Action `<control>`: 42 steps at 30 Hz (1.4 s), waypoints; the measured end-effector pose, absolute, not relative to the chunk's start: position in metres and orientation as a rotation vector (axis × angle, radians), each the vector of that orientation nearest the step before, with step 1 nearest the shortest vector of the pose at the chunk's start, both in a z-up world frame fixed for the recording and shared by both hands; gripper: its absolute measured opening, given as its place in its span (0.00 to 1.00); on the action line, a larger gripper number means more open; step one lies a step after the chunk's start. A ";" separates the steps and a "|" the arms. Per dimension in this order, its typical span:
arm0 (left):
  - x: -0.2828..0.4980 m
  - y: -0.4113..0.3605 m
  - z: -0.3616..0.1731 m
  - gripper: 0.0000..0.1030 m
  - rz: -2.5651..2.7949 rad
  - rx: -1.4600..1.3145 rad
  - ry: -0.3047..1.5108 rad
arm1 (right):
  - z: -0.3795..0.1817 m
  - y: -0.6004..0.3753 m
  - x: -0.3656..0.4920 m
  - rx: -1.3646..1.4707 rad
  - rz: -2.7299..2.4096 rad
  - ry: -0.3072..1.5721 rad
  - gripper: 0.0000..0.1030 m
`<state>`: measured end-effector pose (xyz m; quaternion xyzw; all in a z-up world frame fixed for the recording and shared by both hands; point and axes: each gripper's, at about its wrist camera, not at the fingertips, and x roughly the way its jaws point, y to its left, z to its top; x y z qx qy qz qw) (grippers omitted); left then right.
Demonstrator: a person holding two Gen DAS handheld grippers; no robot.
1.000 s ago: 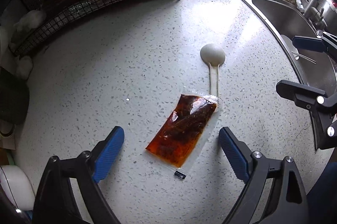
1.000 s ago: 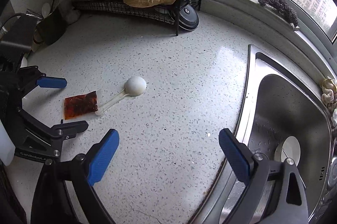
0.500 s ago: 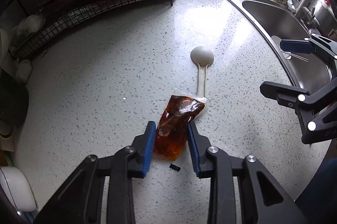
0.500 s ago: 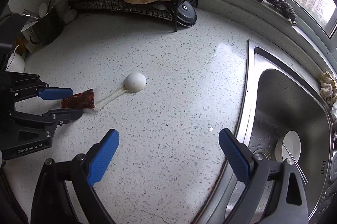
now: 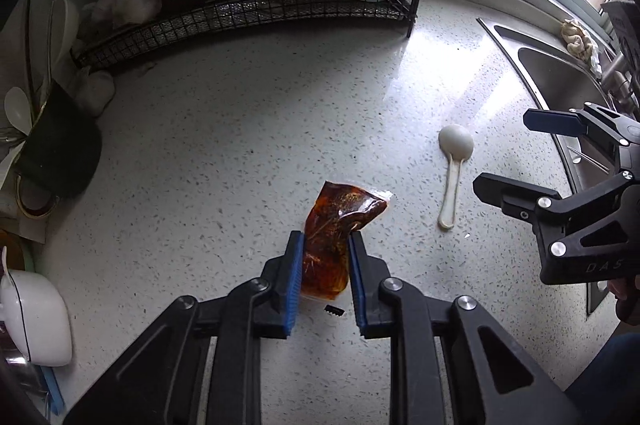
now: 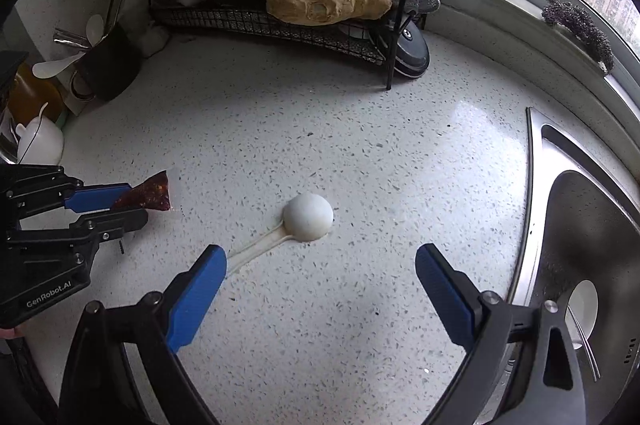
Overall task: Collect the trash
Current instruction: 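Grasp the white plastic spoon with the right tool while the left tool holds the packet, then lower the sauce packet and spoon into the red bin and open both tools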
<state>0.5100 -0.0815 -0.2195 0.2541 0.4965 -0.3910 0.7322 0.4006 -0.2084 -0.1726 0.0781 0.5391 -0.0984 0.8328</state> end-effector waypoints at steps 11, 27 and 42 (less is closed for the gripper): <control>0.529 -0.079 -0.228 0.19 -0.862 0.565 1.108 | -0.196 -0.212 0.439 0.175 -0.203 1.232 0.72; 0.507 -0.052 -0.217 0.19 -0.820 0.523 1.118 | -0.181 -0.171 0.415 0.087 -0.139 1.201 0.28; 0.422 -0.033 -0.172 0.19 -0.689 0.420 1.098 | -0.123 -0.183 0.348 0.033 0.054 1.100 0.28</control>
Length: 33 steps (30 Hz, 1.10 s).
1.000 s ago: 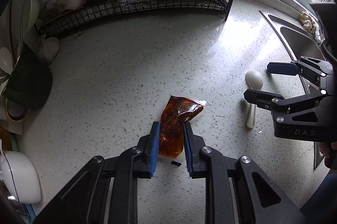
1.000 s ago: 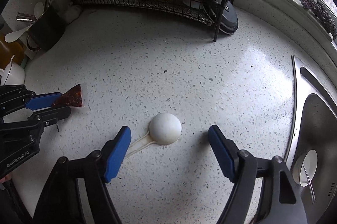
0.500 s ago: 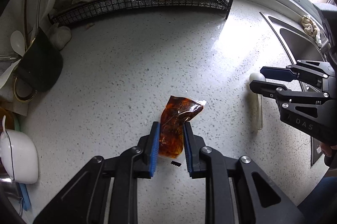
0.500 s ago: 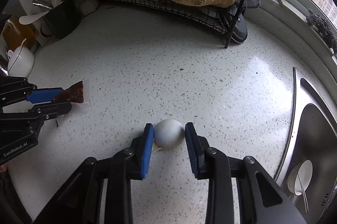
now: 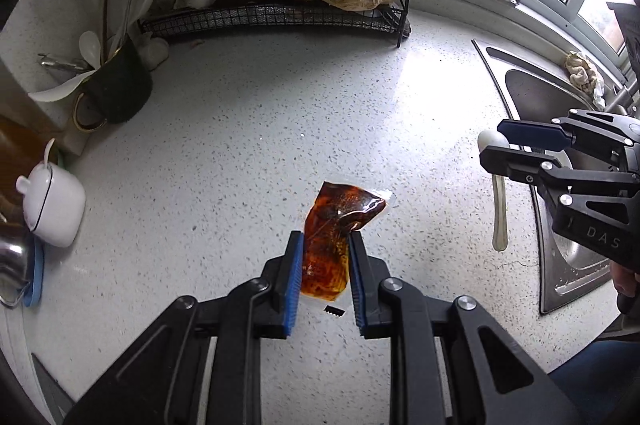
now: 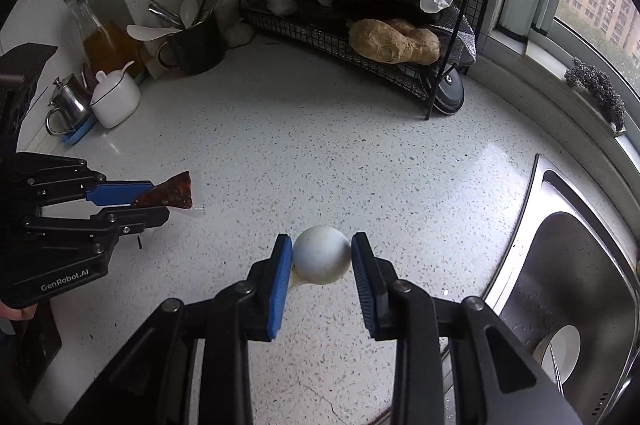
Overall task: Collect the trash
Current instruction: 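Lower the sauce packet and spoon into the red bin and open both tools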
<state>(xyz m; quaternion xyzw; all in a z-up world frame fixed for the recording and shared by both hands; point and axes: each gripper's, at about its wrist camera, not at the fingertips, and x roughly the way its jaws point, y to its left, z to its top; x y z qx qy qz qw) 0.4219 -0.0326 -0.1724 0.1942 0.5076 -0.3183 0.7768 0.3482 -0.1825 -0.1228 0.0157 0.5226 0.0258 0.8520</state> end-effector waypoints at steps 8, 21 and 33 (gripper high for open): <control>0.359 -0.021 -0.161 0.19 -0.521 0.355 1.103 | -0.114 -0.184 0.314 -0.049 0.248 1.085 0.28; 0.265 0.014 -0.155 0.19 -0.413 0.270 1.101 | -0.100 -0.165 0.243 -0.104 0.381 1.062 0.28; 0.147 0.074 -0.162 0.19 -0.401 0.270 1.095 | -0.093 -0.116 0.135 -0.085 0.383 1.061 0.28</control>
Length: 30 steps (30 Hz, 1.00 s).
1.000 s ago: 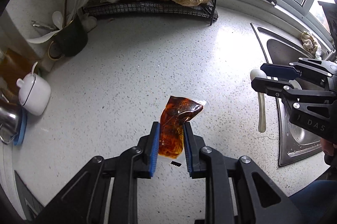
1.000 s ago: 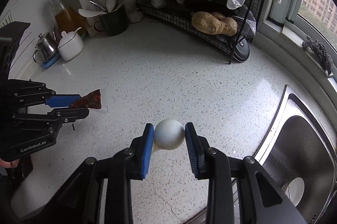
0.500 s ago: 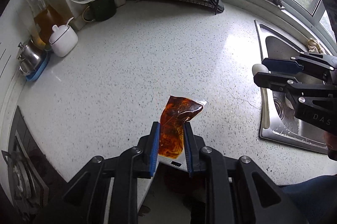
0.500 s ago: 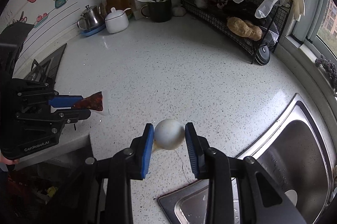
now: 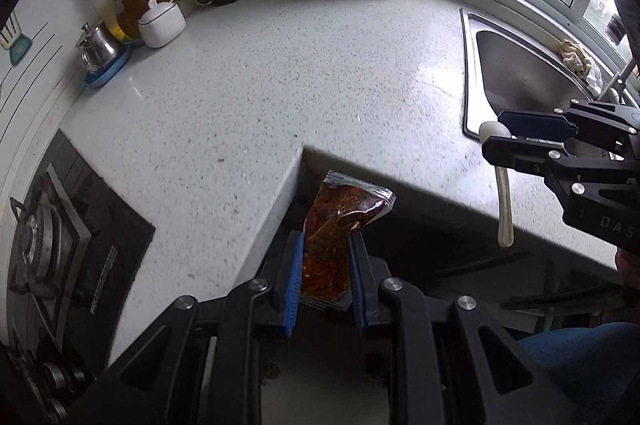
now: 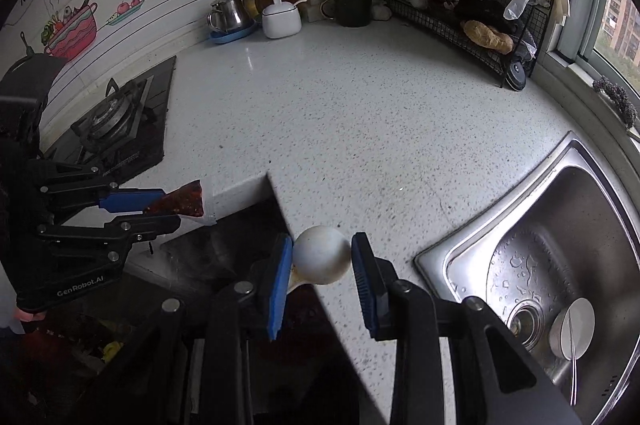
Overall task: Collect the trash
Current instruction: 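Lower the sauce packet and spoon into the red bin and open both tools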
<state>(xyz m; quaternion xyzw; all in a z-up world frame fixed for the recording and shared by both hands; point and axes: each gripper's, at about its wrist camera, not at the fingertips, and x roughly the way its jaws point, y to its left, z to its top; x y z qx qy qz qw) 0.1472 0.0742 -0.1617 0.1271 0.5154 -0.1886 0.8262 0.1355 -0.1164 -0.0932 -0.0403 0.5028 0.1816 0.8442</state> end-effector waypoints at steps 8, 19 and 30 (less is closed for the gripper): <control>0.071 0.105 -0.190 0.19 -0.380 0.237 1.138 | -0.115 -0.092 0.066 -0.070 0.394 1.119 0.28; 0.037 0.113 -0.288 0.20 -0.394 0.159 1.223 | -0.191 -0.084 0.035 -0.117 0.404 1.177 0.28; 0.064 0.095 -0.427 0.20 -0.413 0.204 1.238 | -0.335 -0.099 0.063 -0.092 0.386 1.197 0.28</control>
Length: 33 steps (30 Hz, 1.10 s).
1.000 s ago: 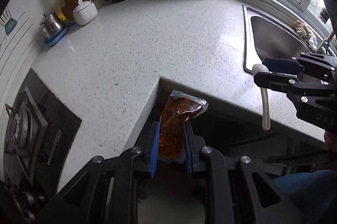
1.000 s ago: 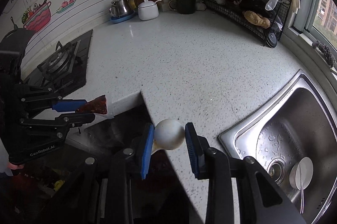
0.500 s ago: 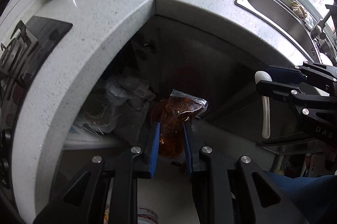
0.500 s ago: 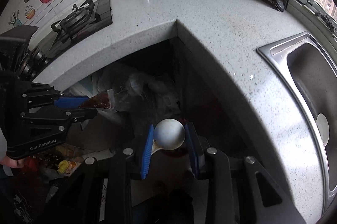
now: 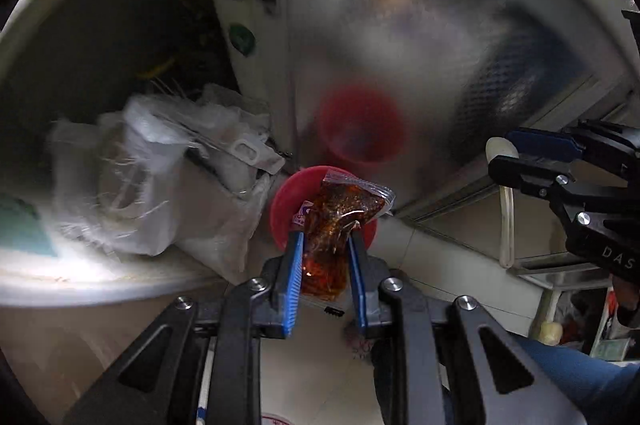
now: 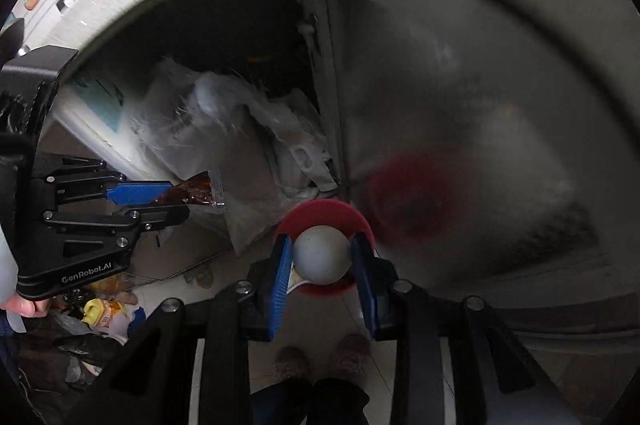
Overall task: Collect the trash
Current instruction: 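Lower the sauce packet and spoon into the red bin and open both tools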
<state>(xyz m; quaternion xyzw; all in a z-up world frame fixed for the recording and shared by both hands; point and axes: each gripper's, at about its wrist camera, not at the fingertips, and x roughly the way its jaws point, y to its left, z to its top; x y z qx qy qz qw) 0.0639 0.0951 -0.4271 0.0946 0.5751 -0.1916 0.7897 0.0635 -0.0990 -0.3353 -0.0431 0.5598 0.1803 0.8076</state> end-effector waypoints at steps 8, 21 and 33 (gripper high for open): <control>0.088 0.090 -0.503 0.20 -0.427 0.191 1.261 | -0.410 -0.091 0.077 -0.080 0.367 1.220 0.28; 0.104 0.081 -0.536 0.58 -0.465 0.220 1.263 | -0.452 -0.095 0.085 -0.087 0.335 1.246 0.28; 0.093 0.104 -0.495 0.79 -0.377 0.200 1.265 | -0.427 -0.078 0.085 -0.115 0.393 1.247 0.28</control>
